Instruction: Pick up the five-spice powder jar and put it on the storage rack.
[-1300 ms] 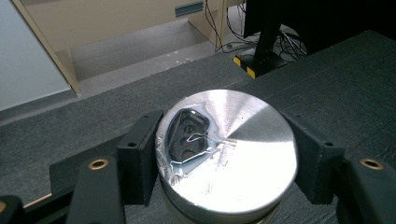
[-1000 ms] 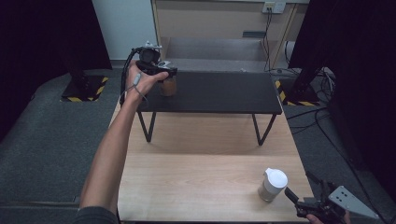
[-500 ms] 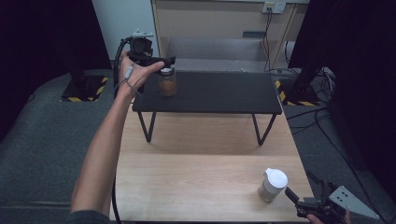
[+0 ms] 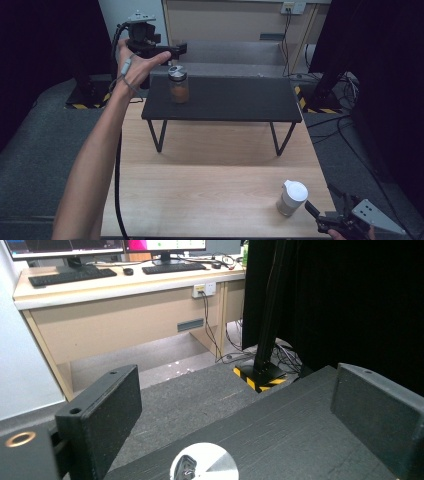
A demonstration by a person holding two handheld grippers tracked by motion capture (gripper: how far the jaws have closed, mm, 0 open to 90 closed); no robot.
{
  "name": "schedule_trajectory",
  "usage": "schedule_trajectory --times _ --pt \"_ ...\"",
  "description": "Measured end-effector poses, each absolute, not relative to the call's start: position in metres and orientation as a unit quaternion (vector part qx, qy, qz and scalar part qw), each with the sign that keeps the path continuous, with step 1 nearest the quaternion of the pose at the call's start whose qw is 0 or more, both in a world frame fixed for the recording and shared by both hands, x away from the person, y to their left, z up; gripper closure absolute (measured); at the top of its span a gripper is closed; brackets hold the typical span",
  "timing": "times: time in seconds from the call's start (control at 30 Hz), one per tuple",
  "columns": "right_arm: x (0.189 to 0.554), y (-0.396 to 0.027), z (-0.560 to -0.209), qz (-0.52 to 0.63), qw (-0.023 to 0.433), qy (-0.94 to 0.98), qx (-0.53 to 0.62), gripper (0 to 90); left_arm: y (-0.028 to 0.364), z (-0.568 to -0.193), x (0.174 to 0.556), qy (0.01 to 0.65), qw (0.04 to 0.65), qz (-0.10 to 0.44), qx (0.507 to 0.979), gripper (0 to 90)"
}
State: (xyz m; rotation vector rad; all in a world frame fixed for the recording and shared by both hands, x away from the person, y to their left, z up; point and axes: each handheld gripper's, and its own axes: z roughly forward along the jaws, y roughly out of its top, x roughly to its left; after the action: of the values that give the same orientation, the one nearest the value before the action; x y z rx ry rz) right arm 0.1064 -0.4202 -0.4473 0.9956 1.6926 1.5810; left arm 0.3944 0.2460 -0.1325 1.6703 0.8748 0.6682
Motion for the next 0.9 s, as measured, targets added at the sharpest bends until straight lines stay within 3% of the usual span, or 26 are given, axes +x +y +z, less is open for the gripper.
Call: schedule_trajectory --times 0.9 --pt "0.107 -0.419 -0.446 0.594 0.306 0.643 0.374 0.8 0.306 -0.188 0.319 0.276 0.618 0.241 0.696 4.8"
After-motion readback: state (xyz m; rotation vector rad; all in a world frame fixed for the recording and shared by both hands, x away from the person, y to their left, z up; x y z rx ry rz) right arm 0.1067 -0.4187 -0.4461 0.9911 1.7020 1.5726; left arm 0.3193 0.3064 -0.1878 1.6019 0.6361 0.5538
